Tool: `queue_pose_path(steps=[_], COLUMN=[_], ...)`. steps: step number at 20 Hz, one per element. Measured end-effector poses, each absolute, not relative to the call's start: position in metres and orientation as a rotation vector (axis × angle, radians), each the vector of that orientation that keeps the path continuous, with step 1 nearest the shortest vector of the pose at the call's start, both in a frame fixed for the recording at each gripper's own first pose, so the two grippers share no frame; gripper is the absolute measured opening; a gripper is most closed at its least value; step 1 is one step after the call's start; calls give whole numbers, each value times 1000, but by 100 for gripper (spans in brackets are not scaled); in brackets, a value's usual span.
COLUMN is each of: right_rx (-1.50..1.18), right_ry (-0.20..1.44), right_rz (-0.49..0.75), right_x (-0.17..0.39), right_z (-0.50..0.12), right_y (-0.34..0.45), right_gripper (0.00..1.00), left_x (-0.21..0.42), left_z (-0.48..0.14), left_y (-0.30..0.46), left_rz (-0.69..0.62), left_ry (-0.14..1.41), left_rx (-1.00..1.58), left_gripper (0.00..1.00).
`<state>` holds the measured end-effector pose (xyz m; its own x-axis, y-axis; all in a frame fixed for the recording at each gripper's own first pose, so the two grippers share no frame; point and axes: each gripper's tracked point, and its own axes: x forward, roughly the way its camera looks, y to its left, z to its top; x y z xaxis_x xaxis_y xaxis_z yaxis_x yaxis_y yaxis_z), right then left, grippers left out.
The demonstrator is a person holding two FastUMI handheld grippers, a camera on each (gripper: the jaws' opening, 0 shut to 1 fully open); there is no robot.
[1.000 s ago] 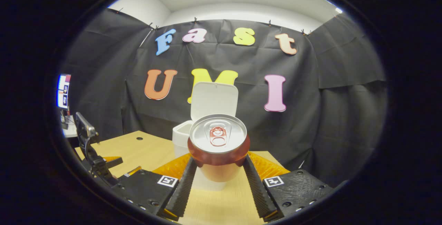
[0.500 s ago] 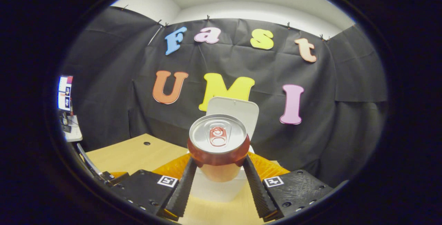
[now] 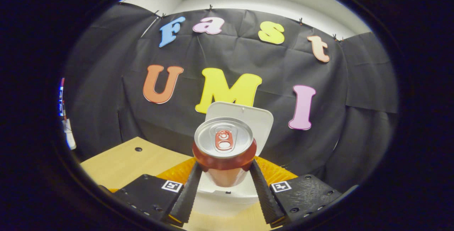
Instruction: Press the lid of the desktop garbage bin to open it, pick up the crumpled paper on the desktop and throw it into the bin, then pick up the pop can on the desktop and drop it into the bin, and finally close the garbage bin lid.
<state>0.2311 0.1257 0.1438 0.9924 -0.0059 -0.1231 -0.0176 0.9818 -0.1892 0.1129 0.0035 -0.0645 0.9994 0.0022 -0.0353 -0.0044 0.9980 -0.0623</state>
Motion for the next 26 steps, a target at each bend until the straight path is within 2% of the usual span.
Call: queue_pose_path(steps=[4, 8, 11, 17, 18, 26], right_rx=[-177, -198, -178, -179, -190, -228], right_ry=[198, 166, 192, 280, 284, 285], right_rz=[-38, -139, -144, -172, -179, -195], right_x=[276, 301, 313, 328, 329, 328], right_z=[127, 133, 123, 104, 102, 105], right_y=[123, 108, 112, 101, 99, 87], right_gripper=[75, 75, 76, 77, 75, 76], left_x=[112, 108, 105, 98, 99, 106], left_z=[-64, -60, -56, -43, -43, -49], left_y=[-2, -2, -2, 3, 3, 16], left_rz=[-13, -15, -19, -19, -21, -7], left_ry=[32, 13, 15, -24, -22, 5], left_rx=[-58, -45, -39, -38, -45, -82], left_gripper=[100, 100, 100, 100, 100, 100])
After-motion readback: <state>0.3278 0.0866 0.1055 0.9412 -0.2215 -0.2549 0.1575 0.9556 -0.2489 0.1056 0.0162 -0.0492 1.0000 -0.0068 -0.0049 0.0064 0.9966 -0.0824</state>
